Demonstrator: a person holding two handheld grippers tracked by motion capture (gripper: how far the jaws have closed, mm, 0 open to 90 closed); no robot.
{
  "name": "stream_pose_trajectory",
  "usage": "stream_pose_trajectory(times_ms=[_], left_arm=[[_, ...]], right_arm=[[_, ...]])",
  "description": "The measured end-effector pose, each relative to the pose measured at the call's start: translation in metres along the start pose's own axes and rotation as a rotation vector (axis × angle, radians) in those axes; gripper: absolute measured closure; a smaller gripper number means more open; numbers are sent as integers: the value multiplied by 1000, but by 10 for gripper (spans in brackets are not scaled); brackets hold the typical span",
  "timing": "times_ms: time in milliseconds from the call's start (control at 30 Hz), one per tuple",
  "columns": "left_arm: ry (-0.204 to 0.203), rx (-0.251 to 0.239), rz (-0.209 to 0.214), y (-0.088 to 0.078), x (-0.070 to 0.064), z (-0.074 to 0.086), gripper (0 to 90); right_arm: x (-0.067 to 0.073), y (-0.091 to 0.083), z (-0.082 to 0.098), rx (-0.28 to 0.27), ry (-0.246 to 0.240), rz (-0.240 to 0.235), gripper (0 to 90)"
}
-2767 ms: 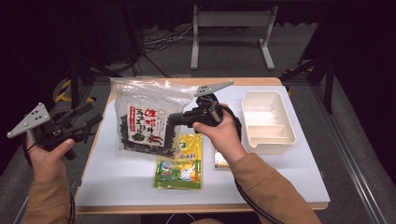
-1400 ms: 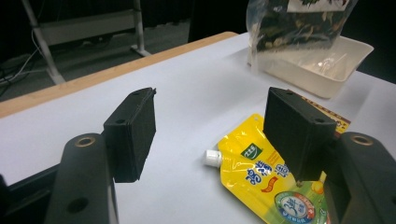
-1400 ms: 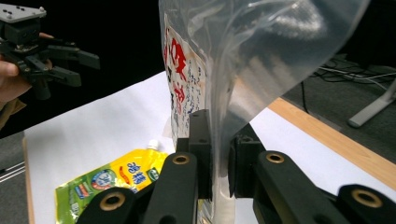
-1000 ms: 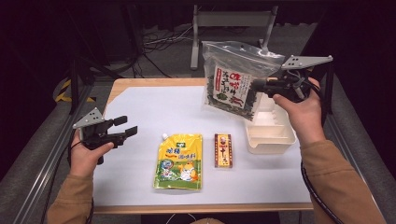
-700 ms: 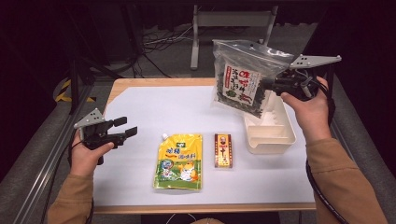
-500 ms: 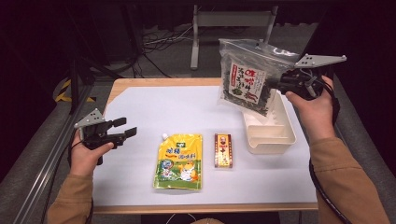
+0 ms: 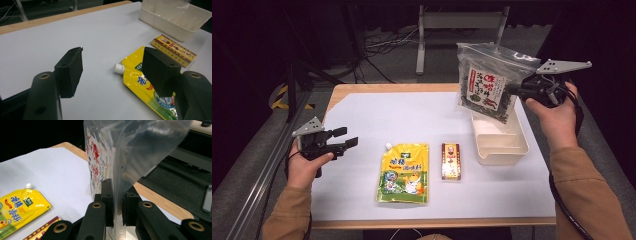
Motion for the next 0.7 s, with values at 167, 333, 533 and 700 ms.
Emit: stream_pose_trajectory(times_ms=[167, 333, 533, 700], left_arm=[[5, 0, 0, 1, 1, 0, 341], [0, 2, 2, 0, 1, 0, 341], [-5, 6, 2, 1, 1, 1, 341], [-12, 7, 5, 2, 1, 1, 341]], right_arm=[[-7, -2, 9, 6, 20, 15, 821], [-13, -1, 18, 23, 28, 26, 821], [-19, -1, 25, 35, 53, 47, 820], [-23, 1, 32, 59, 60, 62, 819]])
Point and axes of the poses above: each handheld gripper's, and its own axes: y roughly forward along the jaws, z roughly out of its underside, x roughly to its left, the point moved 4 cm from there along y, roughly forward along the jaws, and after that the axes turned 13 degrees about -y, right-handed, at the moved point
